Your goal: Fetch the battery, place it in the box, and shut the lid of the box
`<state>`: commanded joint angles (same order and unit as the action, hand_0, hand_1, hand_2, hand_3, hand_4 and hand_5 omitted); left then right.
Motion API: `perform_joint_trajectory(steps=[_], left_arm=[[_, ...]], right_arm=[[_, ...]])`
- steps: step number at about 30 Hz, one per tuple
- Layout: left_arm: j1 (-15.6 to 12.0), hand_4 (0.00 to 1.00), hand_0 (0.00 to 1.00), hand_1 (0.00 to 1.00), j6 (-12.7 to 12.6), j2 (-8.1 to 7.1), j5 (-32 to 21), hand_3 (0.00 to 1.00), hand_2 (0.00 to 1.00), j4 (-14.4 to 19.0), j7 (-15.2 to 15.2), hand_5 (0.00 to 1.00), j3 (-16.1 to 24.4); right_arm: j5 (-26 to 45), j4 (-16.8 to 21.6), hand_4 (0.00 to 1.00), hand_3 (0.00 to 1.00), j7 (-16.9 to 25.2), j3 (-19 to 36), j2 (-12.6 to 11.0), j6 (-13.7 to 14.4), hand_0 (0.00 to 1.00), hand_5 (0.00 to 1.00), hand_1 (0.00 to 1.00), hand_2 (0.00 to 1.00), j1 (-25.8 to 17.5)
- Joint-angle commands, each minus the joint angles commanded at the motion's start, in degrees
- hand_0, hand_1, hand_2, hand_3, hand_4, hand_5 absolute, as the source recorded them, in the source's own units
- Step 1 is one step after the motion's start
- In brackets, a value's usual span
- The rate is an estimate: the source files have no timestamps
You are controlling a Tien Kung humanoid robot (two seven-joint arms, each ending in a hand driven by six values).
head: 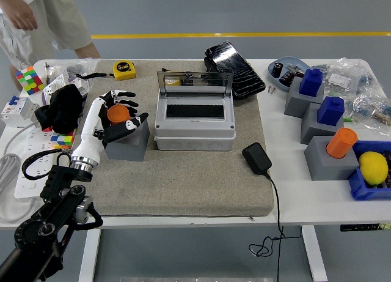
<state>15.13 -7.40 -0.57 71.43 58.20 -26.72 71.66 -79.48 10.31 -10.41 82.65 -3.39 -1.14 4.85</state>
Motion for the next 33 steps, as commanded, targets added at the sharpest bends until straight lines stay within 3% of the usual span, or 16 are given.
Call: perform_joint_trajectory(steps=[2,3,8,9,27,33], left_arm=[[0.2,0.703,0.223,0.314,-0.2,0.17,-0.3,0.471,0.361,-0.4,-0.3,0.002,-0.1],[0.3,0.624,0.169,0.214,-0.2,0.27,-0.5,0.426,0.318,-0.5,-0.5,0.002,-0.1],[0.7,0.624,0.169,0.214,-0.4,0.57,-0.9,0.426,0.318,-1.2,-1.2,0.002,-0.2],[0.7,0.593,0.136,0.149,-0.5,0.57,-0.9,0.39,0.263,-1.3,-1.3,0.002,-0.2],[2.7,0.557,0.118,0.117,-0.4,0.57,-0.8,0.365,0.229,-2.1,-2.1,0.002,-0.6],[2.6,0.571,0.104,0.108,-0.1,0.57,0.3,0.361,0.224,-0.3,-1.1,0.002,-0.6]], right_arm=[[0.0,0.0,0.998,0.629,0.1,0.1,0.0,0.1,0.679,0.615,0.663,0.696,0.0],[0.0,0.0,0.998,0.629,0.1,0.1,0.0,0.1,0.68,0.615,0.663,0.696,0.0],[0.0,0.0,0.998,0.629,0.4,-0.1,0.0,0.2,0.68,0.615,0.663,0.696,0.0],[0.1,0.0,0.998,0.628,0.4,-0.2,0.0,0.1,0.679,0.615,0.663,0.696,0.0],[0.0,0.0,0.998,0.624,1.5,-0.3,0.1,0.7,0.674,0.613,0.657,0.693,0.0],[0.1,0.0,0.998,0.624,1.7,-0.3,0.1,0.8,0.674,0.612,0.657,0.693,0.0]])
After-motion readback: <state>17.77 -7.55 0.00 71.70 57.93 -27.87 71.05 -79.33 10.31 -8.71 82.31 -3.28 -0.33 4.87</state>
